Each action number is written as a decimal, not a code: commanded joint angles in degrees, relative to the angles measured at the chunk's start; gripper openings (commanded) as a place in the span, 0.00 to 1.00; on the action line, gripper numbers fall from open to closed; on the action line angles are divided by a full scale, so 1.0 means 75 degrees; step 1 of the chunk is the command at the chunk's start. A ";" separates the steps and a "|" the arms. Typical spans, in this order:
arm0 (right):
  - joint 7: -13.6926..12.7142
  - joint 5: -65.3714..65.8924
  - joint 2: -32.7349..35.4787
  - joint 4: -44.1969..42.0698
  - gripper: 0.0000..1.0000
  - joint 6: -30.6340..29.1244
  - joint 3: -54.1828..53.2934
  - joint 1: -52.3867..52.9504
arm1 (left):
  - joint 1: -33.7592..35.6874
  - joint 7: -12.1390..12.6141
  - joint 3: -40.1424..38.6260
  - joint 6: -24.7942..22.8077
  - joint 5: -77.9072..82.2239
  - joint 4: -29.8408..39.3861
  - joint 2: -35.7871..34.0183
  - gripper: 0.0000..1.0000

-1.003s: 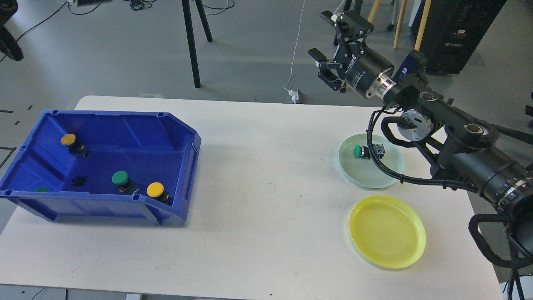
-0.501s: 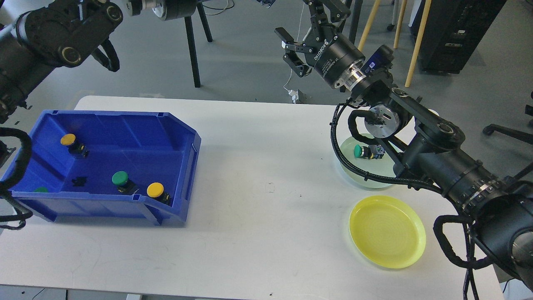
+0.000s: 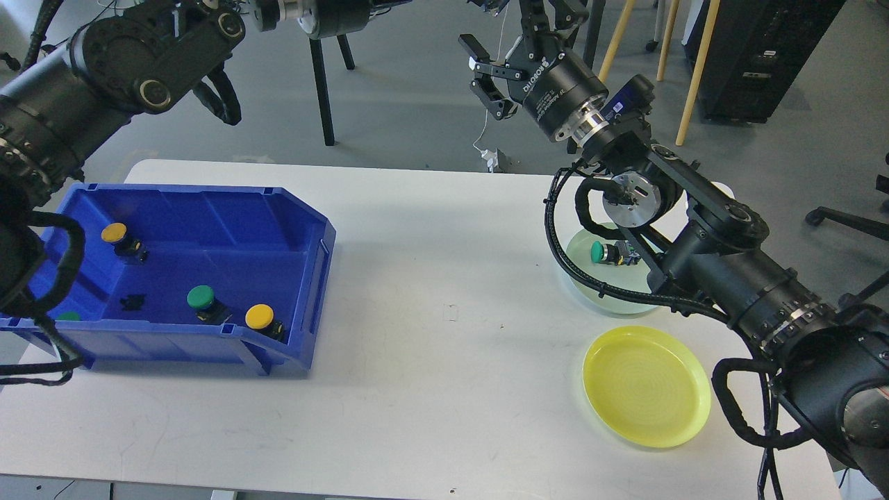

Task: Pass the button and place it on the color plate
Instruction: 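Pass the yellow button from the left gripper to the right gripper, then lower the yellow button onto the yellow plate and open the right gripper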

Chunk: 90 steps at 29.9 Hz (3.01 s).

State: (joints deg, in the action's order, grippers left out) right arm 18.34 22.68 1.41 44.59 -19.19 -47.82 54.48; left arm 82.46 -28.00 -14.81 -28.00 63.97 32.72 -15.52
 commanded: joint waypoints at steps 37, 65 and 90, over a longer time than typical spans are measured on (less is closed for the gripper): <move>0.0239 0.0011 0.0058 0.0055 0.07 0.0215 0.0130 0.0060 | -0.0142 0.0000 0.0088 0.0000 0.0166 -0.0132 -0.0016 0.99; -0.0265 0.0022 0.5588 0.3968 0.09 0.0168 0.3810 -0.3020 | 0.0174 0.0000 0.0475 0.0000 -0.0560 -0.1281 -0.1317 0.99; -0.0148 0.0023 0.7113 0.4239 0.35 0.0403 0.3798 -0.4991 | 0.0326 0.0000 0.0475 0.0000 -0.0584 -0.1281 -0.0872 0.99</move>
State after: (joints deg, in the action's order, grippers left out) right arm 17.25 23.11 54.74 77.26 -16.49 -19.35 17.12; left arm 84.61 -28.01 -11.30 -28.00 59.58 23.12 -21.94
